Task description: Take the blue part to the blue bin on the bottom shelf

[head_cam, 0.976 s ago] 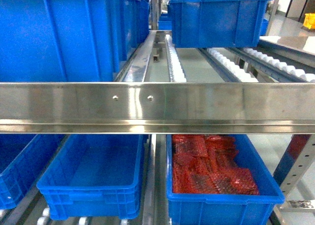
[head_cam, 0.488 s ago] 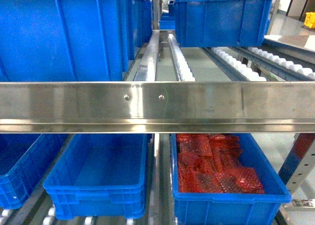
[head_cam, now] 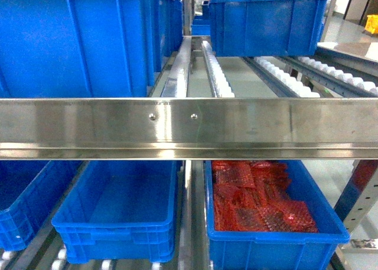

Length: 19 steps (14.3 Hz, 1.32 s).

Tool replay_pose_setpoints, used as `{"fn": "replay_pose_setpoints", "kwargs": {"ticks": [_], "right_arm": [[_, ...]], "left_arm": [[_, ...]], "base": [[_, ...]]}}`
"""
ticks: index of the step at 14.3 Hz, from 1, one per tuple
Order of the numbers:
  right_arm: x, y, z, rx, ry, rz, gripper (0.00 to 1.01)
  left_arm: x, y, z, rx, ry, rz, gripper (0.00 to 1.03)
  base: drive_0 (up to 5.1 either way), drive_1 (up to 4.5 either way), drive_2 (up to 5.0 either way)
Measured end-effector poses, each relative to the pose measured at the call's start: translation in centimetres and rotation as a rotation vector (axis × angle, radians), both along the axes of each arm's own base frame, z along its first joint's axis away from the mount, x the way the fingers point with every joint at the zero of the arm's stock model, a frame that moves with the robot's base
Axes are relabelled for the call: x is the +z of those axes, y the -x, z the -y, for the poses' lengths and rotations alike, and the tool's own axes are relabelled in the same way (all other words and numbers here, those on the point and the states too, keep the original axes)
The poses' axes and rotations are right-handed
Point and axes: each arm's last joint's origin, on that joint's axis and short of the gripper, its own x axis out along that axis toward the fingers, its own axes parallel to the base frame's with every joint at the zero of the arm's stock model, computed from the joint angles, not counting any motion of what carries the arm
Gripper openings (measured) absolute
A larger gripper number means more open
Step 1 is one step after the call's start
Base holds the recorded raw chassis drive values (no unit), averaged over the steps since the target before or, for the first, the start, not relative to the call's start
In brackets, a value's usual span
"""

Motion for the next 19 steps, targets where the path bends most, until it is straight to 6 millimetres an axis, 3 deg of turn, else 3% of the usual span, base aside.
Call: {"fn": "replay_pose_setpoints", "kwargs": {"ticks": [19], "right_arm": [[-0.01, 0.00, 0.01, -0.003, 0.000, -0.001, 0.98]], "left_arm": [[0.00, 0.00, 0.00, 0.000, 0.000, 0.000, 0.44]], "base": [[0.0, 0.00, 0.0]]}}
